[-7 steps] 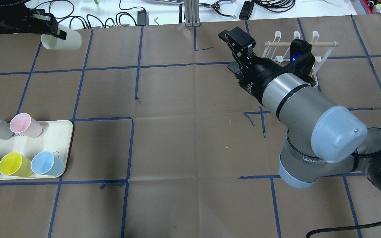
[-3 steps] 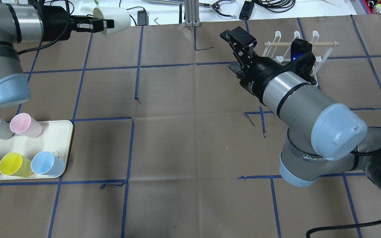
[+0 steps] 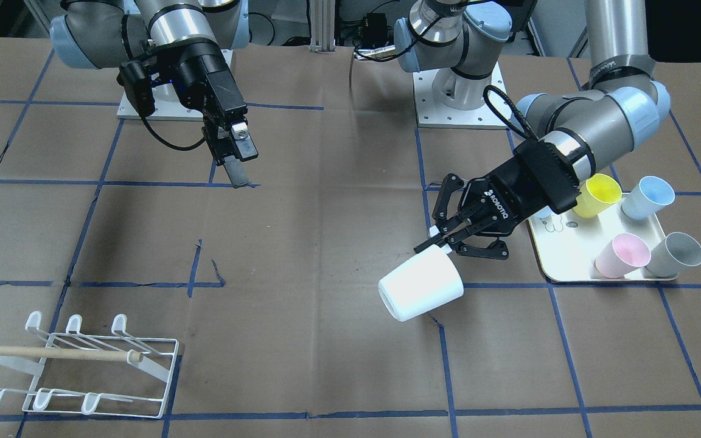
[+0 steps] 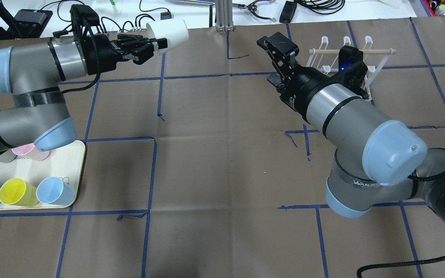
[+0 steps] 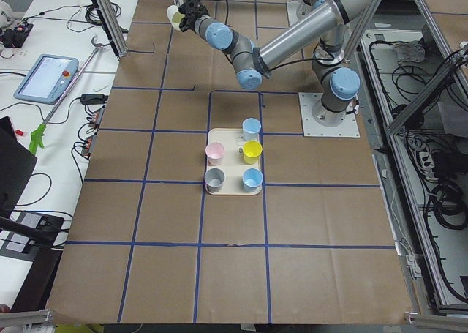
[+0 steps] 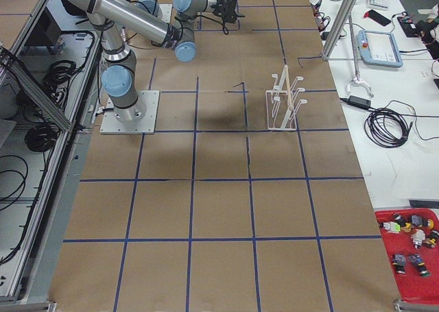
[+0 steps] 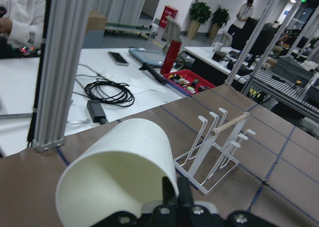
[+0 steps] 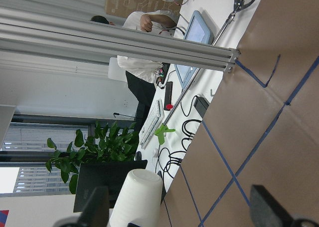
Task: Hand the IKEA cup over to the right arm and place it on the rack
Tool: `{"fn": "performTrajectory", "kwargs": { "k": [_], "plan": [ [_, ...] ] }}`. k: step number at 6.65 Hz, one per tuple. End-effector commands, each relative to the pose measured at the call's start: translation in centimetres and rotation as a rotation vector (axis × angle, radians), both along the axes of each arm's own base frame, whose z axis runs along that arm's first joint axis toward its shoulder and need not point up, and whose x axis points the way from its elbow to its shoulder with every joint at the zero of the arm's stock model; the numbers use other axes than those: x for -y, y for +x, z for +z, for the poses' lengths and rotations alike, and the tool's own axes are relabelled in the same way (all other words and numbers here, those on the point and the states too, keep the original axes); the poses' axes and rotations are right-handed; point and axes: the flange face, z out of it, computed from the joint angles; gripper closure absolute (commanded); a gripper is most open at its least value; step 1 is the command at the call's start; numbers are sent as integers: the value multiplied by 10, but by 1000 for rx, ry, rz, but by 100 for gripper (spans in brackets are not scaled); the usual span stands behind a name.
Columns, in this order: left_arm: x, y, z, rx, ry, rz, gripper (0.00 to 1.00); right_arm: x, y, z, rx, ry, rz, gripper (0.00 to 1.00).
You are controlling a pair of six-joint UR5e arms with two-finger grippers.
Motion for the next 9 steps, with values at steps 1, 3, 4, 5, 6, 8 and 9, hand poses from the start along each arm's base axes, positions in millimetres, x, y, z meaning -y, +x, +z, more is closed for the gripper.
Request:
{"fn": "performTrajectory", "kwargs": {
  "k": [1,3,4,5,6,8,9],
  "plan": [
    [-23,-42,-9,-20,-56,-54,100,14,3,-25,9,58,5,0],
    [-49,-57,-20,-69,-86,-39,100,22,3,-36,130,150,-58,0],
    [-62,-74,-25,-72,-85,-67,99,28,7,-33,127,143,-46,0],
    [-75,-96,-25,-71,-92,-104,99,40,18,-33,135,149,-28,0],
    [-83,-109,-32,-44,-87,-87,99,47,38,-33,134,144,7,0],
    [-90,-133,-36,-11,-70,-58,99,51,47,-25,186,155,-3,0],
    [-90,-133,-32,-13,-81,-48,99,51,47,-27,184,158,-1,0]
  ]
}}
